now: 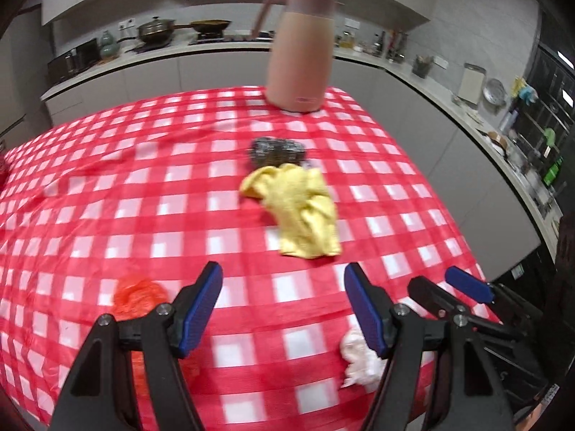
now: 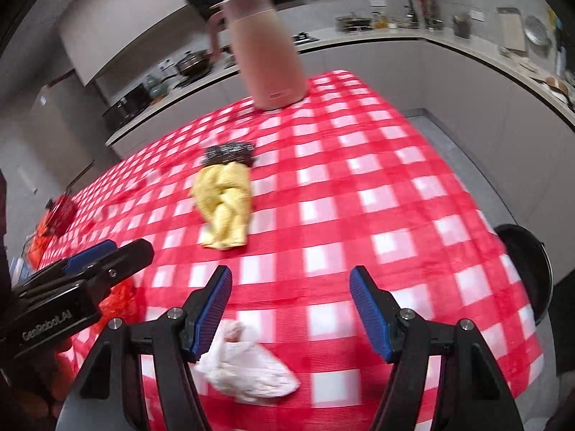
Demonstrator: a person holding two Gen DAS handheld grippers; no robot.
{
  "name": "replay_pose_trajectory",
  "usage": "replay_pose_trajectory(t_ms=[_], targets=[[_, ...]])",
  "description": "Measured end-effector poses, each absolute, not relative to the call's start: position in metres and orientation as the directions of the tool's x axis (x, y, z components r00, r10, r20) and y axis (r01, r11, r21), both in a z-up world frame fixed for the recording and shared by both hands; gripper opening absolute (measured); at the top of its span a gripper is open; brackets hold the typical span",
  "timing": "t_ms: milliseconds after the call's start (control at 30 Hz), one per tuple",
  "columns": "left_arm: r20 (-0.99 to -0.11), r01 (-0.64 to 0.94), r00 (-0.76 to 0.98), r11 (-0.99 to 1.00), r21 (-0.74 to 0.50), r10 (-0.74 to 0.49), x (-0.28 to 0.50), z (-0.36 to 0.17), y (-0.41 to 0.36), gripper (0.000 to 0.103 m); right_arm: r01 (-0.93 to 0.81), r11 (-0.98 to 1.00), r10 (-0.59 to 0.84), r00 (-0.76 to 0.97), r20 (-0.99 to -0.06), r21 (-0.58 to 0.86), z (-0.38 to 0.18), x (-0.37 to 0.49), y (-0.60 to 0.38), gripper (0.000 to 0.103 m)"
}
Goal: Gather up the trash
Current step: 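Move both open grippers back over the table, then grasp the orange plastic bag with the left gripper while the right grasps the white tissue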
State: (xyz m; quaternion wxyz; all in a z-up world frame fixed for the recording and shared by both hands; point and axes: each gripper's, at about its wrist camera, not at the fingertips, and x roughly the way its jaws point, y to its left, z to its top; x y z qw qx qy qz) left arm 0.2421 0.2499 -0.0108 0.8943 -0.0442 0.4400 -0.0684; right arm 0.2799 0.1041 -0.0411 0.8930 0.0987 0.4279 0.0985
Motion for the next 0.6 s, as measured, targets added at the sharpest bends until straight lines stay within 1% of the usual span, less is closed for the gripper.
replay_pose_trajectory(t_ms=[167,300,467,600], targets=[[-0.784,0.027,0.612,0.994,-0.109,-0.103,0.242,-0.016,0.284,0.072,-0.159,0.952,0.304,0.586,-0.751,0.261,-0.048,0.279,0.124,0.073],[-0.792,-0.047,0.609,0.994,-0.094,-0.046,0.239,-0.024,0.315,0.072,-0.198,0.945,0.326,0.538,-0.777,0.26,-0.063,0.277,0.137,0.073],[-0.811,-0.096,0.586,0.992,-0.086,-0.013,0.237,-0.033,0.338,0.072,-0.236,0.941,0.331,0.498,-0.801,0.242,-0.077,0.269,0.147,0.074],[-0.827,-0.103,0.562,0.991,-0.091,-0.017,0.235,-0.044,0.343,0.072,-0.256,0.942,0.319,0.478,-0.818,0.218,-0.085,0.262,0.153,0.074]])
